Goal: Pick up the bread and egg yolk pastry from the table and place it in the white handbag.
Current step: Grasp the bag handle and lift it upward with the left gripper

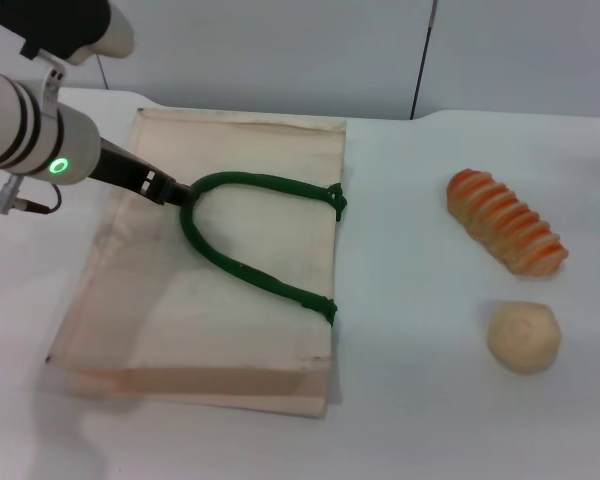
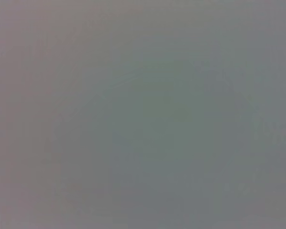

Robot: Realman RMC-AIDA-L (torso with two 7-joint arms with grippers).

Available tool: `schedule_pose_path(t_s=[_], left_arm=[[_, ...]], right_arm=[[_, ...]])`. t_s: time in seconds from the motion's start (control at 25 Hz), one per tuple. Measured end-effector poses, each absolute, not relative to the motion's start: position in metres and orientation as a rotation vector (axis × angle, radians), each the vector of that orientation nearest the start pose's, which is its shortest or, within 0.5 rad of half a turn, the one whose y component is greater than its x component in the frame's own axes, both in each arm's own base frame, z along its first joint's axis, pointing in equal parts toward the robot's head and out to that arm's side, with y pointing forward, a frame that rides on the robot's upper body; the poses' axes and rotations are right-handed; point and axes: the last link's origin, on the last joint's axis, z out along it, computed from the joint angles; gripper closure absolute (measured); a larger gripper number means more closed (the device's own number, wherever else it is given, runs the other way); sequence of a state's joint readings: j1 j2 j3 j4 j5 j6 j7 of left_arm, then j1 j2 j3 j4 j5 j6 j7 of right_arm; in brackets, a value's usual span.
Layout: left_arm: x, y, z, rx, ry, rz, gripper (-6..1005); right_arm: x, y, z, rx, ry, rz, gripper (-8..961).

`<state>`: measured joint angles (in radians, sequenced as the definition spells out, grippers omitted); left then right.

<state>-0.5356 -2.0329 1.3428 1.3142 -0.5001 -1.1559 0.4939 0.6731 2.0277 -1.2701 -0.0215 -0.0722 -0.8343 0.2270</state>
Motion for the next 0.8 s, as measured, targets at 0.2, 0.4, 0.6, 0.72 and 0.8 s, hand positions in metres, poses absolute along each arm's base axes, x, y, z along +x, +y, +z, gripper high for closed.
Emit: schedule_pose_path(t_s=[0.2, 0.4, 0.6, 0.72, 0.8], left_arm=[[-0.212, 0.405, 0.032, -2.231, -0.910, 0.201, 301], [-0.213, 0.408, 0.027, -2.229, -0.918, 0.186, 304], [-0.214, 0.410, 0.023, -2.230, -0.936, 0.158, 308], [-0.211, 0.410, 0.021, -2.236, -0.941, 0.134, 310], [-0.211, 0.409, 0.019, -2.239, -0.946, 0.130, 312]], right_arm=[[0.332, 0.408, 0.016, -1.604, 0.658, 0.483, 184], [0.332, 0.408, 0.015, -1.604, 0.659, 0.484, 184], [0.333, 0.408, 0.016, -1.601, 0.661, 0.484, 184], [0.333, 0.408, 0.016, -1.601, 0.661, 0.485, 184], [0.333, 0.408, 0.016, -1.600, 0.662, 0.485, 184]])
